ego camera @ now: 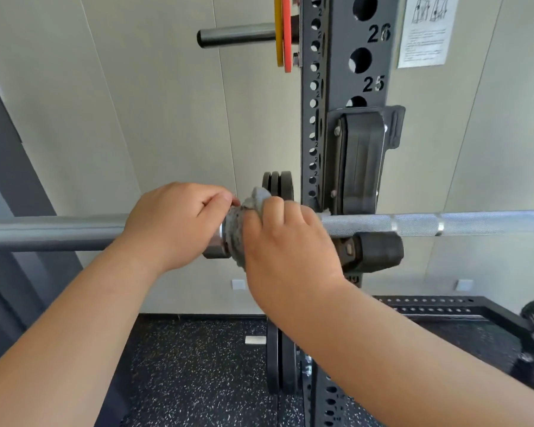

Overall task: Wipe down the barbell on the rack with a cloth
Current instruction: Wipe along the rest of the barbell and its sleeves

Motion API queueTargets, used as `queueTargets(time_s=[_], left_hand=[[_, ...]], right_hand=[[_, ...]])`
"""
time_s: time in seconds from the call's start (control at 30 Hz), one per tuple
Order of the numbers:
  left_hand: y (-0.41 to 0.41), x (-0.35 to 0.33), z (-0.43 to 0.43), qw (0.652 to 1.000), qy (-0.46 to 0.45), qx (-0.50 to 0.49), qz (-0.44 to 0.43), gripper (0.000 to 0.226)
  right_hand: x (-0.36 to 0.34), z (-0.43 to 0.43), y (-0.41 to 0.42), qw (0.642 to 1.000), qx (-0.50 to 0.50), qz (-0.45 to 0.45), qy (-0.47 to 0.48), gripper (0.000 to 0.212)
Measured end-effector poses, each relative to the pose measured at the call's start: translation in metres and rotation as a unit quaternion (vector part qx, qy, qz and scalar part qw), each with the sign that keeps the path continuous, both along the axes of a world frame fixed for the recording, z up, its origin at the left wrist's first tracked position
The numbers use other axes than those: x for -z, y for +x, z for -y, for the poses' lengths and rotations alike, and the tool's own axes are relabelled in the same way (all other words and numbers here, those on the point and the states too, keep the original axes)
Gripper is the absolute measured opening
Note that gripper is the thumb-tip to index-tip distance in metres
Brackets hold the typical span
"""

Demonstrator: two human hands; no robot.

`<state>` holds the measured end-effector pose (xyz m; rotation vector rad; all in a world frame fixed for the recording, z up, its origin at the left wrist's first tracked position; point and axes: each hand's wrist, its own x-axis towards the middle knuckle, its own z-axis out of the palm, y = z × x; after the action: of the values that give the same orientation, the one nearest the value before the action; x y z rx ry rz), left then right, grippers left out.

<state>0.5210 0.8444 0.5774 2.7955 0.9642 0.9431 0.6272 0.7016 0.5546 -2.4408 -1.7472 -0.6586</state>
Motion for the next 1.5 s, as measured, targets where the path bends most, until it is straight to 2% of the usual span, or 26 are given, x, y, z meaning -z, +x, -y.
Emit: queueTargets(time_s=[0.1,0.23,0.3,0.33,0.4,0.53,0.57,0.63,0.7,0.8,0.93,1.0,1.07,1.1,1.17,1.27,1.3,1.43,1.5], left_hand=[[-0.001,0.001,-0.002,1.0,0.013,0.001,-0.001,0.048],[-0.002,0.002,-0.002,1.0,0.019,0.003,0.009,0.048],[-0.002,0.002,-0.001,1.0,0.02,0.002,0.006,0.047],[-0.002,0.002,0.0,1.0,0.021,0.0,0.003,0.048],[-0.003,0.002,0.001,1.0,0.021,-0.006,0.007,0.049],[-0.003,0.0,0.005,1.0,0.018,-0.002,0.007,0.048],[-0.004,0.0,0.005,1.0,0.017,0.0,0.007,0.048],[-0.004,0.0,0.005,1.0,0.02,0.004,0.007,0.049],[-0.003,0.002,0.004,1.0,0.029,0.009,0.002,0.047],[-0.004,0.004,0.004,0.999,0.045,0.01,-0.007,0.039],[-0.008,0.003,0.003,0.997,0.054,0.032,-0.035,0.046],[-0.01,0.002,0.004,0.996,0.06,0.054,-0.048,0.044],[-0.012,0.001,0.004,0.994,0.066,0.06,-0.069,0.04],[-0.012,0.0,0.004,0.993,0.066,0.059,-0.076,0.037],[-0.011,-0.002,0.005,0.993,0.064,0.057,-0.078,0.032],[-0.009,-0.003,0.003,0.993,0.061,0.064,-0.075,0.029],[-0.009,-0.002,0.002,0.993,0.064,0.067,-0.076,0.029],[-0.01,0.002,-0.001,0.992,0.088,0.072,-0.063,0.028],[-0.011,0.002,-0.001,0.991,0.092,0.073,-0.06,0.029]], right_hand=[[-0.009,0.014,0.01,1.0,-0.014,-0.003,0.02,0.047],[-0.03,0.053,0.01,0.999,-0.012,0.033,0.014,0.067],[-0.035,0.065,0.008,1.0,0.012,0.023,0.004,0.051],[-0.036,0.066,0.009,0.999,0.032,0.017,0.004,0.051],[-0.034,0.059,0.008,0.998,0.054,0.018,0.01,0.071],[-0.018,0.035,0.002,0.998,0.038,0.052,0.022,0.084],[-0.018,0.035,0.006,0.999,0.025,0.039,0.022,0.074],[-0.023,0.045,0.026,0.999,0.015,-0.006,0.041,0.034],[-0.035,0.06,0.047,0.998,0.03,-0.016,0.051,0.01],[-0.049,0.07,0.066,0.994,0.021,-0.097,0.049,0.029],[-0.063,0.079,0.08,0.98,0.054,-0.167,0.095,0.027],[-0.063,0.078,0.073,0.985,0.079,-0.137,0.063,0.026],[-0.057,0.066,0.055,0.996,0.074,-0.053,0.007,0.031],[-0.053,0.059,0.041,0.997,0.072,-0.016,0.01,0.036],[-0.042,0.04,0.019,0.996,0.092,-0.005,0.022,0.041],[-0.013,0.011,0.005,0.995,0.041,0.027,0.089,0.017],[-0.007,0.006,0.006,0.993,0.031,0.023,0.108,0.019],[-0.004,0.021,0.032,0.997,0.054,0.013,0.057,0.027],[-0.01,0.032,0.042,0.993,0.075,0.036,0.087,0.024]])
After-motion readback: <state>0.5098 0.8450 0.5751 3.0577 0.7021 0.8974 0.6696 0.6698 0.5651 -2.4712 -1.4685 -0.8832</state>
